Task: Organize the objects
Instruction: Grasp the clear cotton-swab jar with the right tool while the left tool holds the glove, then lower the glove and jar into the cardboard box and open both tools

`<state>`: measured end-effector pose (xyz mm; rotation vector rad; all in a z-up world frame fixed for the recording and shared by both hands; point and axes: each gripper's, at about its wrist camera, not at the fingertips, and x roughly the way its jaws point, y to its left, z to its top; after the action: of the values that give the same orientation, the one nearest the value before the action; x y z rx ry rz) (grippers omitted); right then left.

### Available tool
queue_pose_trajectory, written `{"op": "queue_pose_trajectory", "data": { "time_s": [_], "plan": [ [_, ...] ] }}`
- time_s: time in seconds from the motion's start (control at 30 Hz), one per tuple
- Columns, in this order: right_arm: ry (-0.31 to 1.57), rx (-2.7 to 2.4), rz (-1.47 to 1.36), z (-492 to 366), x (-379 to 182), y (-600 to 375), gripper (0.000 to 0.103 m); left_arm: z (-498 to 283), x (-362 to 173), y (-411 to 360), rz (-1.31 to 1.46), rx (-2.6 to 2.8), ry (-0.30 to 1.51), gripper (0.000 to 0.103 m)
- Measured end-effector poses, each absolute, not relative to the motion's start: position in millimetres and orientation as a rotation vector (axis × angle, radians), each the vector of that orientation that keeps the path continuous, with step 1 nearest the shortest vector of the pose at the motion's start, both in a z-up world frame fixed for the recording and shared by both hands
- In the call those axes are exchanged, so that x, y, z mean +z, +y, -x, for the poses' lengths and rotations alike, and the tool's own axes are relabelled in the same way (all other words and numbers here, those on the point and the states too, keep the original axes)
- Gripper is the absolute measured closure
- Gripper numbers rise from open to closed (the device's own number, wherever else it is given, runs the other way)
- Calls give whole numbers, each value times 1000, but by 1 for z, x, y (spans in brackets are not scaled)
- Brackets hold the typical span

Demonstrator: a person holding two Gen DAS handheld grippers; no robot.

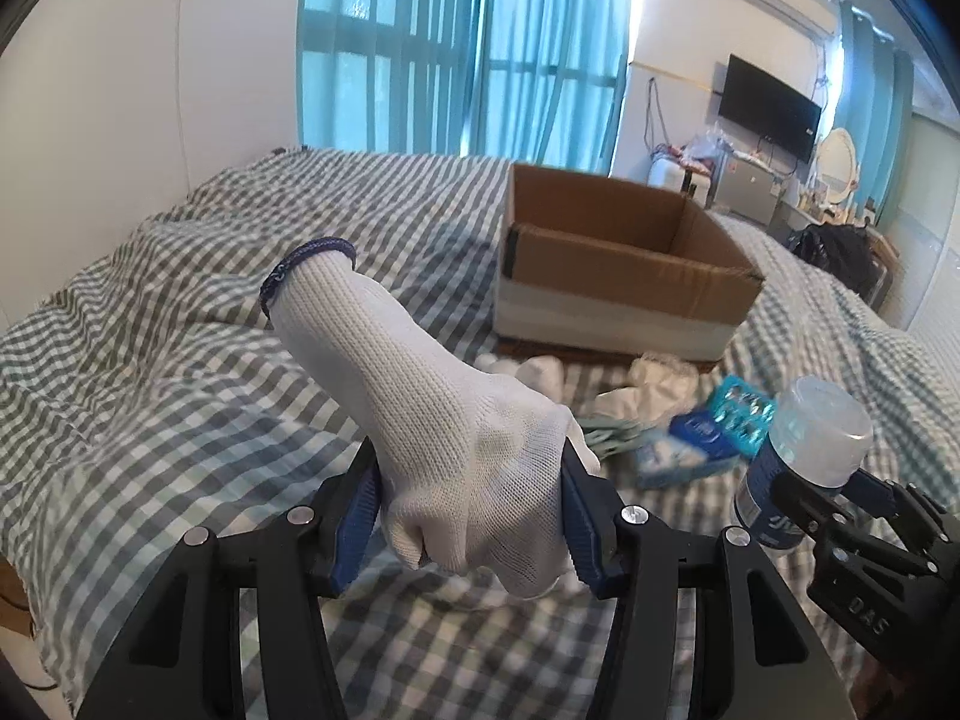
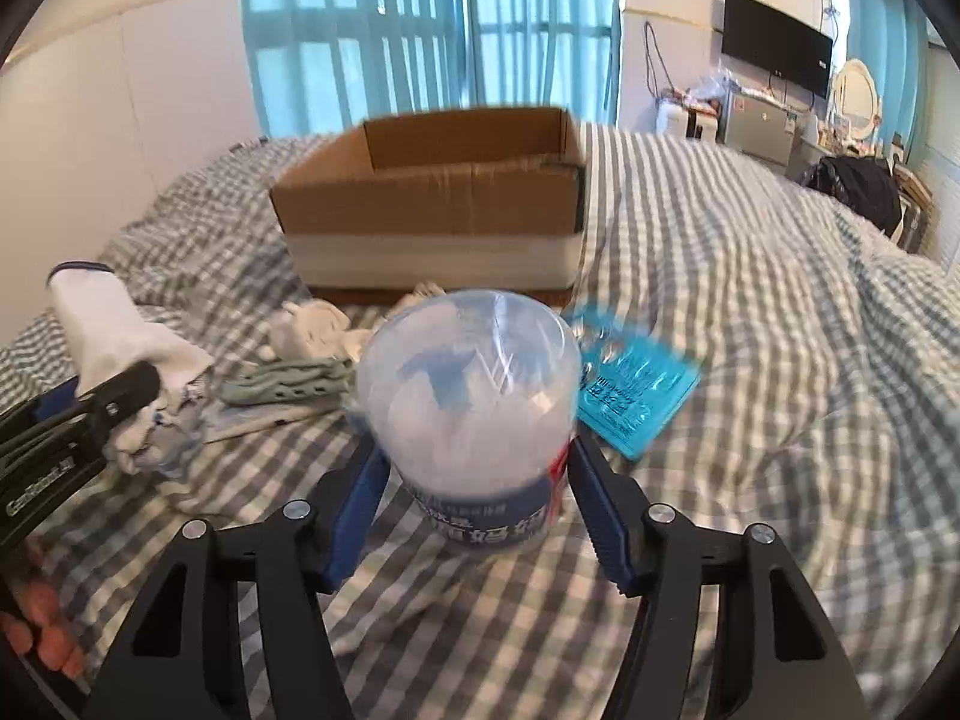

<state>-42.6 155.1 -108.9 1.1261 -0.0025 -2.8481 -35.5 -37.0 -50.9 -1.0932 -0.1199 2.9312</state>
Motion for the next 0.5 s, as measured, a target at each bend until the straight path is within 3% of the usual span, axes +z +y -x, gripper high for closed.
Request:
{"op": "queue_pose_trajectory", "data": {
  "time_s": [0.5],
  "plan": [
    [57,-2882,-831,35,-18,179,42,73,25,5,823,2928,-2,47]
  ]
}}
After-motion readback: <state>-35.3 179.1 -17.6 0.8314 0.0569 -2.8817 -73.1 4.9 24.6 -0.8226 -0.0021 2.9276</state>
